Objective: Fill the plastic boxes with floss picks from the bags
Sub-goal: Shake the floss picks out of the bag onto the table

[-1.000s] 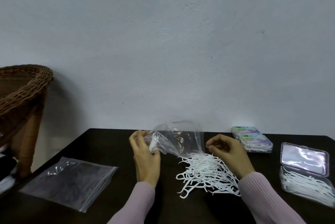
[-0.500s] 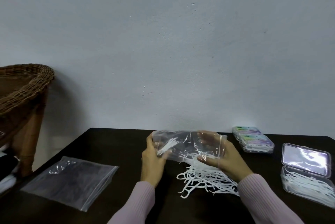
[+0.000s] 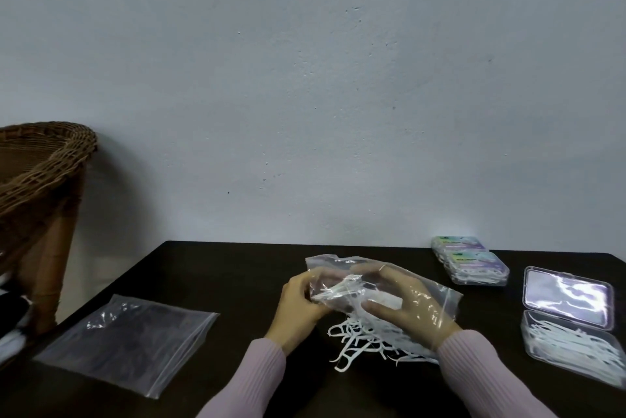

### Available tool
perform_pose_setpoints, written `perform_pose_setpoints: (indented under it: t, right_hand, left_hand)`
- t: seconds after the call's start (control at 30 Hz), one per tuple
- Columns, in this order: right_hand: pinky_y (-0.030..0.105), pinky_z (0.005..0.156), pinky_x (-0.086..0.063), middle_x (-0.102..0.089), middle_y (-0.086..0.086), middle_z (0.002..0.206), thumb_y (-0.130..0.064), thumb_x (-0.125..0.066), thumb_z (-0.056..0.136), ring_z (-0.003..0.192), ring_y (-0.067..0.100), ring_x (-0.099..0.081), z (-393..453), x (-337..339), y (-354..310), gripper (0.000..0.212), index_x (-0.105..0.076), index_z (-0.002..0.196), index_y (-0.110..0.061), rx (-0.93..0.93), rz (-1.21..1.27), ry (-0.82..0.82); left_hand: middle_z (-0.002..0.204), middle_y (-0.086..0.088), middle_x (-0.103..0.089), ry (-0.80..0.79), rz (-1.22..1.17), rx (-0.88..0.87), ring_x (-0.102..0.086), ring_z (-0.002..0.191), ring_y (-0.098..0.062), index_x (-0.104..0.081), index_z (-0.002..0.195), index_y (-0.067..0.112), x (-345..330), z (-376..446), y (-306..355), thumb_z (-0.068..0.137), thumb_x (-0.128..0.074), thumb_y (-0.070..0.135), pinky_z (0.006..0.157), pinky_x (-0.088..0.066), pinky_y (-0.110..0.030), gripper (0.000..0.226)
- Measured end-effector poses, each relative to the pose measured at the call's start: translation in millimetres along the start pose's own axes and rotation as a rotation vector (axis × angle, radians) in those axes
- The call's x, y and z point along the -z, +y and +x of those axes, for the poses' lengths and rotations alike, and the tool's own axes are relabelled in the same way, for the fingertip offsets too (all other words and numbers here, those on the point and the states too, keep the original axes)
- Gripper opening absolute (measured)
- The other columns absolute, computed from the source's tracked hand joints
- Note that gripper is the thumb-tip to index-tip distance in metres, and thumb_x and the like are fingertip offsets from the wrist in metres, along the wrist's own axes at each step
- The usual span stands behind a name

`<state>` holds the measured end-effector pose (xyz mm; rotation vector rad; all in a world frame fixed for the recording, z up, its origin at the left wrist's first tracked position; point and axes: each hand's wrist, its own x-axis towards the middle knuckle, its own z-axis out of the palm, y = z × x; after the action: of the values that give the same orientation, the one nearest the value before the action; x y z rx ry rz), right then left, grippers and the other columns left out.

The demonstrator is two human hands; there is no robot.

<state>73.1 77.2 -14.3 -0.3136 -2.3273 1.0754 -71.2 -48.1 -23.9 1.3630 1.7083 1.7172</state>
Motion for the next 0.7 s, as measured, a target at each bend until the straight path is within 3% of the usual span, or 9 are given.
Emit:
perform_pose_setpoints:
  t: [0.1,0.23,0.4,0.57,0.7]
  right_hand:
    - [0.025,0.096,-0.046,-0.055,-0.014,0.12,-0.024,-0.067,0.082,0.109,0.0,-0.052,1,0,6,0.039,-0.055,0.119,-0.028,-0.039,-0.057,0.001]
    - [0.024,0.088,-0.051,-0.056,-0.015,0.118,-0.023,-0.067,0.082,0.105,0.0,-0.054,-1,3,6,0.037,-0.057,0.117,-0.03,-0.024,-0.022,0.027]
    - [0.016,0.078,-0.051,-0.062,-0.013,0.099,-0.019,-0.069,0.079,0.089,-0.001,-0.059,-2,3,-4,0.02,-0.063,0.088,-0.036,0.014,-0.005,0.064]
    - [0.019,0.07,-0.054,-0.072,-0.004,0.085,-0.009,-0.071,0.075,0.078,0.01,-0.068,-3,7,-5,0.014,-0.071,0.083,-0.02,-0.066,0.249,0.178]
    - [0.017,0.068,-0.054,-0.072,0.0,0.076,-0.015,-0.072,0.074,0.072,0.008,-0.069,-3,11,-2,0.009,-0.07,0.082,-0.018,-0.145,0.217,0.162]
  left_hand:
    - [0.104,0.004,-0.07,-0.038,0.006,0.018,-0.065,0.099,-0.009,-0.066,0.104,0.023,0,-2,3,0.071,-0.076,-0.003,0.083,-0.051,-0.021,0.043]
    - [0.103,0.009,-0.069,-0.076,0.054,0.071,-0.063,0.1,0.0,-0.059,0.108,0.032,-4,-3,5,0.077,-0.065,-0.012,0.08,-0.049,-0.014,0.054]
    - [0.098,0.013,-0.071,0.028,0.051,0.007,-0.065,0.094,-0.002,-0.066,0.102,0.03,-4,-2,6,0.08,-0.063,-0.01,0.076,-0.051,-0.015,0.046]
    - [0.097,0.012,-0.072,0.163,0.054,0.023,-0.066,0.094,-0.004,-0.068,0.101,0.026,6,4,-2,0.078,-0.069,0.0,0.078,-0.052,-0.017,0.034]
    - [0.094,0.007,-0.071,0.275,0.086,0.046,-0.064,0.094,-0.005,-0.07,0.094,0.021,12,8,-8,0.081,-0.068,0.007,0.078,-0.051,-0.016,0.02]
